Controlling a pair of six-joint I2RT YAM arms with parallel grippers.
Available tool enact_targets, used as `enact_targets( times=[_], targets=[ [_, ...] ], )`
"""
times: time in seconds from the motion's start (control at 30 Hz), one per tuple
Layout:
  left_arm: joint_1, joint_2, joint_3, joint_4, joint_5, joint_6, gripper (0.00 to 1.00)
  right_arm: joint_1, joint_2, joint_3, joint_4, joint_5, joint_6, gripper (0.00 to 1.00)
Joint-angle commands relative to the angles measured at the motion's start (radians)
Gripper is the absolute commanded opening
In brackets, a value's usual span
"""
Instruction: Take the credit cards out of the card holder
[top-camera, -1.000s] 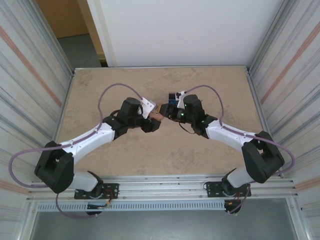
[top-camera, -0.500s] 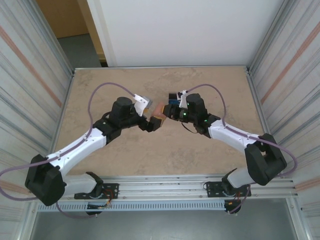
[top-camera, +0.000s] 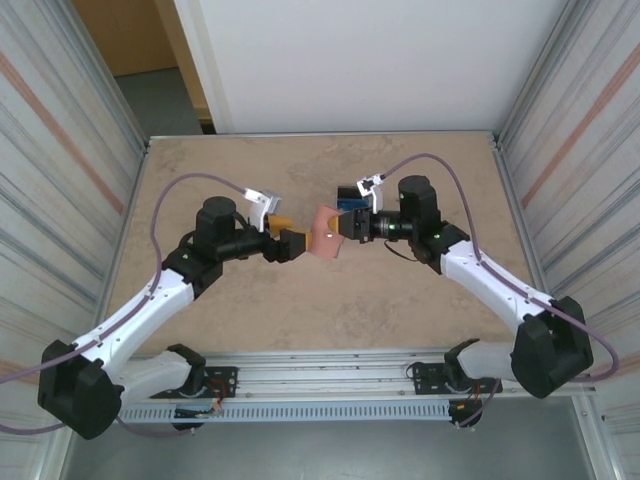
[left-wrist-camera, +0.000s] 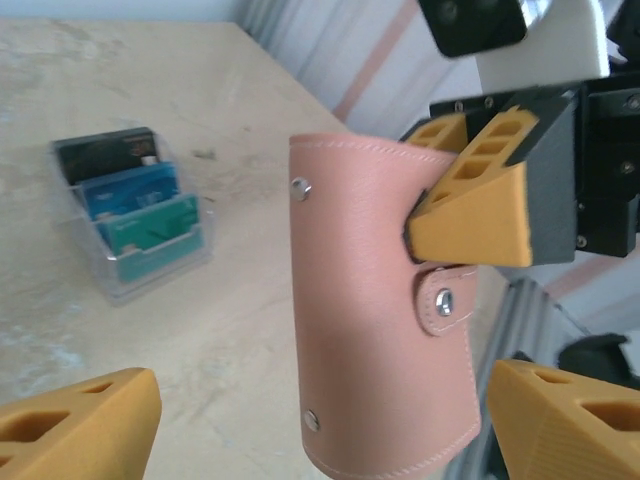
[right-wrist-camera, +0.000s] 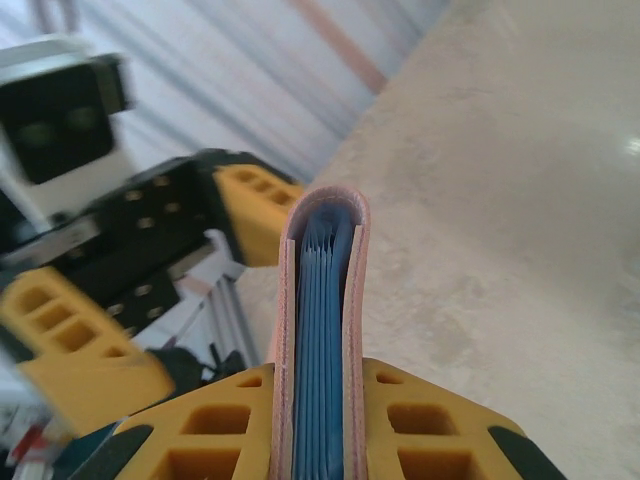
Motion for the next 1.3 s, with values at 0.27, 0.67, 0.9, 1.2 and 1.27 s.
enact_targets(
  times=[0.27, 0.67, 0.9, 1.2, 1.27],
  targets=[
    [-0.009, -0.012, -0.056, 0.218, 0.313, -0.053, 0.72, -0.006, -0.051, 0.061, 0.047, -0.241, -0.068, 0.09],
    [-0.056, -0.007, -0.071, 0.235, 0.376, -0.002, 0.49, 0.024, 0.011, 0.092, 0.173, -0.3, 0.01, 0.09],
    [-0.063, -0.005, -0.076, 0.218, 0.368, 0.025, 0.25, 0.029, 0.015, 0.101, 0.153, -0.273, -0.003, 0.15],
    [-0.076, 0.0, -0.077, 0.259, 0.252, -0.007, 0.0, 0.049, -0.017, 0.112, -0.012, -0.095, -0.062, 0.41],
    [-0.079, 0.0, -0.084, 0.281, 0.23, -0.025, 0.0, 0.052, -0.029, 0.11, -0.033, -0.045, -0.068, 0.41]
  ],
)
